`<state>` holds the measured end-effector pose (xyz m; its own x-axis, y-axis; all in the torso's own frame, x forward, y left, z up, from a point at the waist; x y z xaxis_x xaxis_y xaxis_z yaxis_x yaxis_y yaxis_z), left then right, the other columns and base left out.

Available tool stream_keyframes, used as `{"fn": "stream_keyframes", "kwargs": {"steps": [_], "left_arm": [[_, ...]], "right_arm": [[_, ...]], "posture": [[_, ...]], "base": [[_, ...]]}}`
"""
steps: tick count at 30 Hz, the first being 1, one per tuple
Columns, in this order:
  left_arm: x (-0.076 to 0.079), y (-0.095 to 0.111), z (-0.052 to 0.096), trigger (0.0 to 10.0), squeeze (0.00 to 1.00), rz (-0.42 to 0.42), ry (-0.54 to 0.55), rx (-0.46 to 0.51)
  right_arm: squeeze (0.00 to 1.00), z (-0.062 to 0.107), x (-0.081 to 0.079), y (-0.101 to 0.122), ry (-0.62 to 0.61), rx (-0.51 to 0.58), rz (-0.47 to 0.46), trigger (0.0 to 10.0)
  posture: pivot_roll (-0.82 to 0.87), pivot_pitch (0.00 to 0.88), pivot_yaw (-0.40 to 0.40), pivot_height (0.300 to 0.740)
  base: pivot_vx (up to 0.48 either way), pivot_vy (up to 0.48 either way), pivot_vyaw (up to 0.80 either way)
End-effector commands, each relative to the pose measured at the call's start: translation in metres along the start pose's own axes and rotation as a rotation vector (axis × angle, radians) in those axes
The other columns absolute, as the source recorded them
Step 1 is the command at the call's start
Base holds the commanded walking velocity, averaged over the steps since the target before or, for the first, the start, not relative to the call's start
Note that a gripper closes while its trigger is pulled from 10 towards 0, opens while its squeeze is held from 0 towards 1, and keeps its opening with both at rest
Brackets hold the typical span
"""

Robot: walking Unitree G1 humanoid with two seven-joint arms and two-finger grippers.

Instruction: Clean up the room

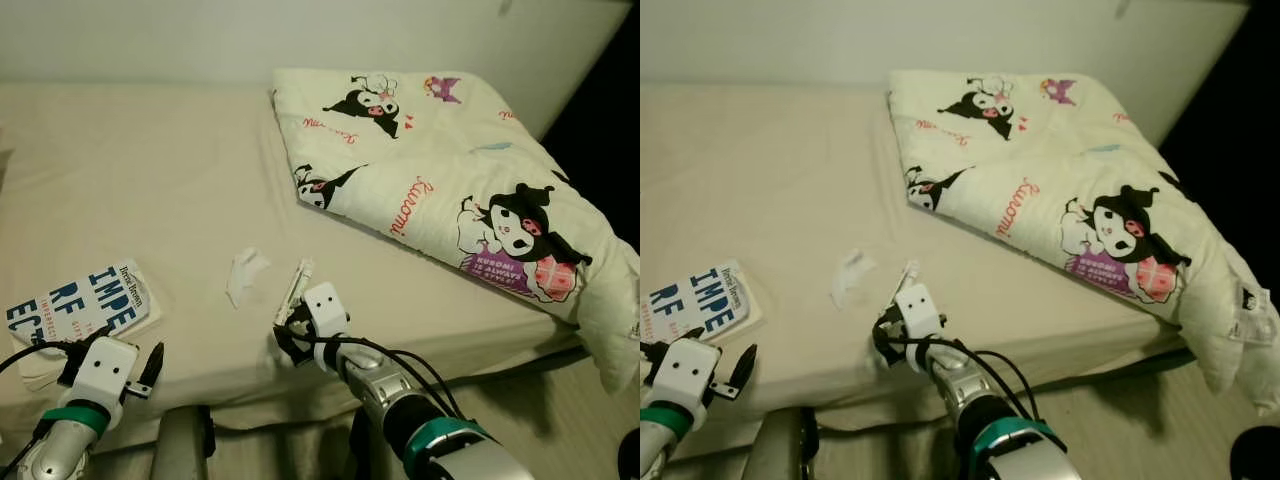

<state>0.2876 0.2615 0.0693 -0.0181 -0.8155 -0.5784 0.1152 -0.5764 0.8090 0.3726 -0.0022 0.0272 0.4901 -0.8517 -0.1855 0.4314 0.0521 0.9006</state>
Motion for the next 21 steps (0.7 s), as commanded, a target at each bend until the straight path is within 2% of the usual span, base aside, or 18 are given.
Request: {"fn": "stream_keyframes", "kwargs": {"steps": [1,7,8,10,11,16,17,18,21], "left_arm": [[0.005,-0.006,0.004,10.0,0.0,0.0,-0.024,-0.023],[0.007,-0.006,0.005,10.0,0.0,-0.003,-0.036,-0.031],[0.008,-0.007,0.007,10.0,0.0,-0.007,-0.049,-0.037],[0.008,-0.007,0.007,10.0,0.0,-0.007,-0.049,-0.037],[0.009,-0.007,0.007,10.0,0.0,-0.01,-0.054,-0.04],[0.008,-0.008,0.008,10.0,0.0,-0.011,-0.055,-0.044],[0.008,-0.008,0.008,10.0,0.0,-0.011,-0.055,-0.045],[0.008,-0.008,0.008,10.0,0.0,-0.011,-0.055,-0.047],[0.008,-0.008,0.008,10.0,0.0,-0.012,-0.057,-0.049]], "right_arm": [[1.0,-0.009,-0.036,0.003,0.071,-0.008,-0.015,10.0],[1.0,-0.01,-0.039,-0.004,0.056,-0.045,0.0,10.0],[0.0,-0.012,-0.05,-0.01,0.066,-0.085,0.021,10.0],[0.0,-0.012,-0.05,-0.01,0.066,-0.085,0.021,10.0],[0.0,-0.013,-0.057,-0.012,0.084,-0.099,0.032,10.0],[0.0,-0.013,-0.063,-0.012,0.109,-0.103,0.025,10.0],[0.0,-0.013,-0.064,-0.012,0.112,-0.101,0.017,2.8],[0.0,-0.013,-0.064,-0.011,0.113,-0.096,0.005,0.0],[0.0,-0.013,-0.064,-0.01,0.113,-0.09,-0.01,0.0]], "posture": [[0.22,0.134,-0.095,0.571],[0.22,0.137,-0.094,0.571],[0.22,0.148,-0.09,0.571],[0.22,0.148,-0.09,0.571],[0.22,0.148,-0.09,0.571],[0.23,0.149,-0.089,0.571],[0.23,0.149,-0.089,0.571],[0.23,0.149,-0.089,0.571],[0.23,0.149,-0.089,0.571]], "base": [[0.0,0.0,0.0],[0.0,0.0,0.0],[0.0,0.0,0.0],[0.0,0.0,0.0],[0.0,0.0,0.0],[0.0,0.0,0.0],[0.0,0.0,0.0],[0.0,0.0,0.0],[0.0,0.0,0.0]]}}
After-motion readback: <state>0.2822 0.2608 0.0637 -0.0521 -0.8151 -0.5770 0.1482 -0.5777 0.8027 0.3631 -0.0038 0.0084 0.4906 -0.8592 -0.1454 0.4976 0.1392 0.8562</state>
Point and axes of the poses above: a point about 5 cm out from each wrist's last joint towards the gripper, its own z axis pointing back from the gripper into the wrist, its own y axis along the axis of the wrist's last joint, x = y × z, the point moved 6 cm from there along -z, pointing out of the wrist towards the gripper, and after that the axes turned 10 degrees about -z, right-handed, at the moved point
